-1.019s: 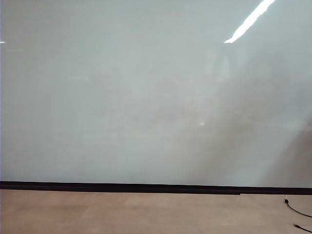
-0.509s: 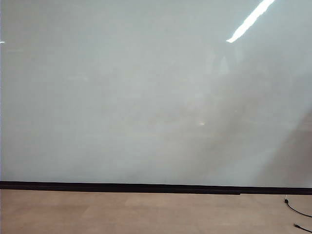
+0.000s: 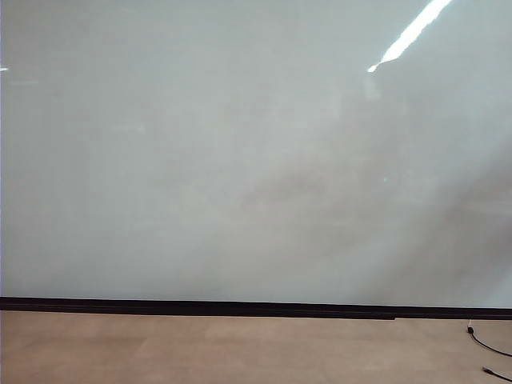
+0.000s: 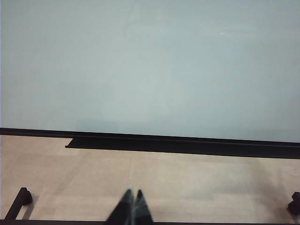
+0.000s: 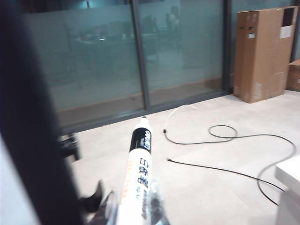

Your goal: Pick up the pen on the shelf to the right of the whiteboard and write the letter Z.

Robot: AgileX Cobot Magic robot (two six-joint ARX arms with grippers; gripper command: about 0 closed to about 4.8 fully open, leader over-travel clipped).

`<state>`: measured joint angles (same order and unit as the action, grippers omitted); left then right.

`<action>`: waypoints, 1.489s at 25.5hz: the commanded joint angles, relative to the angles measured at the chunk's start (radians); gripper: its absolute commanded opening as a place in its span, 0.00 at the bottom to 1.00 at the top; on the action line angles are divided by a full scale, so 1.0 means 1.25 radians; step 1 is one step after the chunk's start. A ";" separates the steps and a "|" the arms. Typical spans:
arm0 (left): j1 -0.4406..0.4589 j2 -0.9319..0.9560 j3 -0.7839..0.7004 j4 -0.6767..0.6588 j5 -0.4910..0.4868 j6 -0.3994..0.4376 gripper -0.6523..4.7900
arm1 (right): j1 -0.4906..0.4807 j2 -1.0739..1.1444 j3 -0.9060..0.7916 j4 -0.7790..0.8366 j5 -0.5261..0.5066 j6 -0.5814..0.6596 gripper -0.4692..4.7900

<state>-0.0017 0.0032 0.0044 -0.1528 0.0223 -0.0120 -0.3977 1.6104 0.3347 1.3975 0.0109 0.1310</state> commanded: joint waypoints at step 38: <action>0.000 0.000 0.002 0.009 0.000 0.003 0.11 | 0.826 -0.132 0.117 -0.232 0.035 -0.052 0.07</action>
<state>-0.0017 0.0029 0.0044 -0.1528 0.0223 -0.0124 0.6327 1.4345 0.4580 1.1069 0.0715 0.0692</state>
